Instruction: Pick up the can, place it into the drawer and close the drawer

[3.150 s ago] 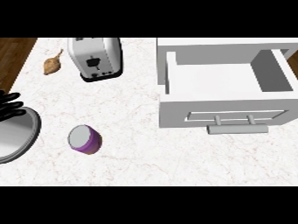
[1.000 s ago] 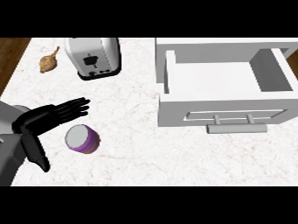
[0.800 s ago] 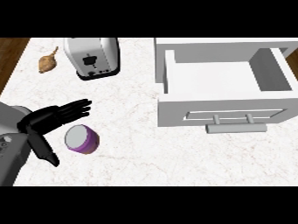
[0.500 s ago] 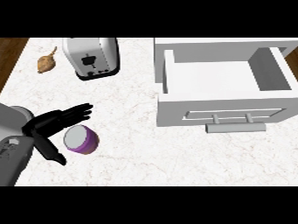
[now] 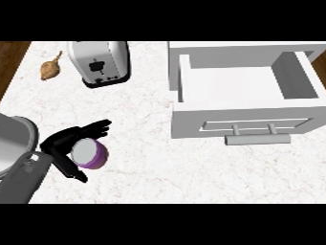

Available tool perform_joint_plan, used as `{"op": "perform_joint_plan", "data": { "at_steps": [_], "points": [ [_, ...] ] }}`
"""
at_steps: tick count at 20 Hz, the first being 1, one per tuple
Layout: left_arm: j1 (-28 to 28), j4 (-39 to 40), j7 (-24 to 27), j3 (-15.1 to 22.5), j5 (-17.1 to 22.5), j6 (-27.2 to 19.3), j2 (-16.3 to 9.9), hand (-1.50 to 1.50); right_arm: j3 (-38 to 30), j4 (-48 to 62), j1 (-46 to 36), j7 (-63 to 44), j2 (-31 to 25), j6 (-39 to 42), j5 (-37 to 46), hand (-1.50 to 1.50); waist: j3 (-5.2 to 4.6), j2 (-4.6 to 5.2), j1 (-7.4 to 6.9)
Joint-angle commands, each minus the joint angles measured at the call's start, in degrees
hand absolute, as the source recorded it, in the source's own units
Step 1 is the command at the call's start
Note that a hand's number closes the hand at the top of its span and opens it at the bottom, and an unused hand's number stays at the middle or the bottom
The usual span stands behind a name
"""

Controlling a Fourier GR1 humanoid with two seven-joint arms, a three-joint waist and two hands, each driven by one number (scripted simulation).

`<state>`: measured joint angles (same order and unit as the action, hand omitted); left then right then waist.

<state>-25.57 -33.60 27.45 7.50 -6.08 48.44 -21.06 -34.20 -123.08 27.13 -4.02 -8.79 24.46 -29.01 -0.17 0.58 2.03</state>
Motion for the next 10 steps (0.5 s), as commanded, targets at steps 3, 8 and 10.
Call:
{"op": "perform_joint_plan", "data": {
  "at_steps": [3,8,10],
  "points": [
    [-2.9,6.6,8.4,1.2,0.0,7.2,2.1,-1.50,0.1,-0.9,-2.0,-1.1,-0.2,-1.1,0.5,-1.50,-0.09,0.26,0.24],
    [-2.7,9.2,8.2,1.2,1.8,8.3,3.2,1.50,-0.9,-3.1,1.3,-2.9,0.0,0.5,-2.2,-1.50,-0.11,0.19,0.79],
    [-2.9,9.1,6.6,2.3,1.8,9.3,3.9,1.50,-1.9,-2.7,2.9,-2.3,0.1,2.2,-3.1,-1.50,-0.05,-0.02,0.94]
  ]
}}
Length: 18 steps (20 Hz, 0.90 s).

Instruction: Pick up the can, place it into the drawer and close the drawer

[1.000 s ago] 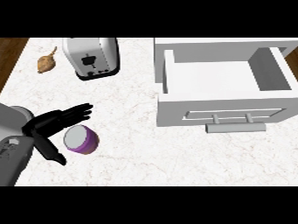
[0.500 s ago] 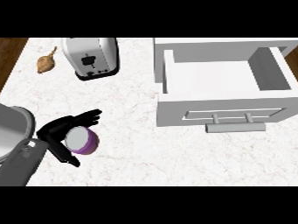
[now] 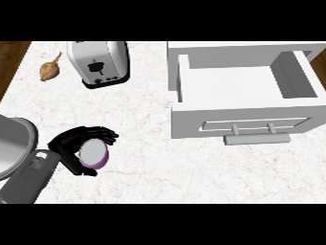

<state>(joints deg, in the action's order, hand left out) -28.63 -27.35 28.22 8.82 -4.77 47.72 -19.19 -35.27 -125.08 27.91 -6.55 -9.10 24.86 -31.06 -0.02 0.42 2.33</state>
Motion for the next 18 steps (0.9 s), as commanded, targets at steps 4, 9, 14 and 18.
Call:
{"op": "perform_joint_plan", "data": {
  "at_steps": [4,9,14,18],
  "points": [
    [-0.7,1.1,3.5,2.8,1.6,13.5,4.1,1.50,0.7,0.2,1.2,1.6,2.9,1.2,1.3,-1.50,-0.13,0.00,-0.04],
    [-1.1,-3.3,3.1,3.7,4.8,17.2,5.0,1.50,-2.0,2.4,0.1,0.4,0.3,0.9,-1.2,-1.50,-0.07,-0.26,-1.02],
    [-1.3,-5.6,-1.3,-1.5,13.0,12.9,5.6,1.50,-0.8,-2.8,4.1,0.4,4.6,1.7,-0.9,-1.50,-0.01,-0.62,-1.45],
    [2.1,-3.8,-2.6,-15.5,21.5,-15.4,7.1,1.50,-2.8,-2.9,4.4,-0.5,3.9,-0.3,-1.2,-1.50,-0.04,-1.21,-4.14]
  ]
}}
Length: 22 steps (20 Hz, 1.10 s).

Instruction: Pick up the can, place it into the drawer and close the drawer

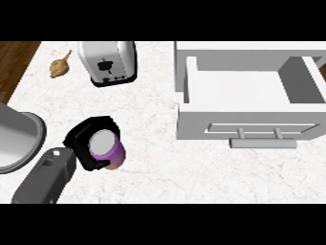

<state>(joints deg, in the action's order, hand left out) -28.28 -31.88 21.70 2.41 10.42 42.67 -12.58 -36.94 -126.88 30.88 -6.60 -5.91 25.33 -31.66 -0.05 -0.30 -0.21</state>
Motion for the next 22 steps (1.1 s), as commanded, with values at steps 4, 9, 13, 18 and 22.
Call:
{"op": "perform_joint_plan", "data": {
  "at_steps": [4,9,13,18,22],
  "points": [
    [0.9,-1.6,4.3,-14.4,9.6,-25.9,5.1,1.50,-1.4,-0.2,2.0,0.6,1.2,0.7,-0.8,-1.50,0.19,-0.39,-0.52],
    [0.0,-17.0,-1.6,-11.7,8.7,-37.5,10.2,1.50,-1.2,-2.7,1.6,-2.2,1.3,-0.1,-2.5,-1.50,0.21,-0.57,-1.05],
    [2.6,-29.1,-7.2,-7.0,6.7,-44.6,12.4,1.50,-0.2,-6.5,0.1,-6.3,1.2,-2.5,-1.5,-1.50,0.09,-0.17,-0.55],
    [0.3,-43.8,-22.6,-3.3,6.3,-52.9,12.5,1.50,-0.2,-5.2,-0.8,-5.6,3.0,-1.6,-1.1,-1.50,0.10,-0.11,-0.15],
    [0.8,-50.5,-26.0,-1.1,3.7,-56.3,12.5,1.50,-1.2,-3.9,-2.3,-4.5,3.6,-0.3,-0.2,-1.50,0.07,0.09,0.19]
  ]
}}
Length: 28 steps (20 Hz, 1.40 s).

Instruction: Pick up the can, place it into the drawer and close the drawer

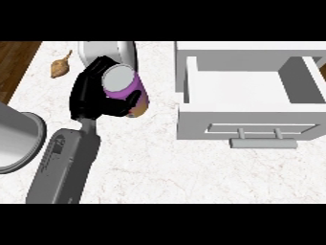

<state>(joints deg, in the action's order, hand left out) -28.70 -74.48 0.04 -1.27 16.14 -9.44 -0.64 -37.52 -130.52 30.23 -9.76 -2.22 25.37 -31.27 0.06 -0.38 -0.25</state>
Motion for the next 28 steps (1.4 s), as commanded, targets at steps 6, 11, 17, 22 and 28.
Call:
{"op": "perform_joint_plan", "data": {
  "at_steps": [6,11,17,22,28],
  "points": [
    [-10.2,-5.2,-11.4,3.3,-3.7,-9.5,-0.7,1.50,-1.7,4.0,-3.7,0.4,-0.6,2.0,1.0,-1.50,-0.02,0.28,0.60],
    [-15.6,-1.9,-11.5,6.4,-3.0,-13.9,0.6,1.50,0.1,-2.6,-1.1,-3.2,2.1,0.0,-1.2,-1.50,-0.05,0.30,1.03],
    [-23.5,4.8,-12.0,7.3,-2.4,-17.5,0.6,1.50,-1.2,-3.2,-3.8,-6.8,1.5,-0.8,-1.7,-1.50,-0.06,0.37,1.14],
    [-34.1,14.5,-10.8,8.3,0.2,-22.8,0.6,1.50,0.2,-0.9,-4.5,-4.2,2.1,0.2,1.8,-1.50,-0.03,0.53,1.69],
    [-38.1,21.3,-5.7,11.6,6.7,-25.7,0.6,1.50,0.3,-0.5,-3.8,-2.6,2.2,1.6,1.8,-1.50,-0.04,0.56,2.04]
  ]
}}
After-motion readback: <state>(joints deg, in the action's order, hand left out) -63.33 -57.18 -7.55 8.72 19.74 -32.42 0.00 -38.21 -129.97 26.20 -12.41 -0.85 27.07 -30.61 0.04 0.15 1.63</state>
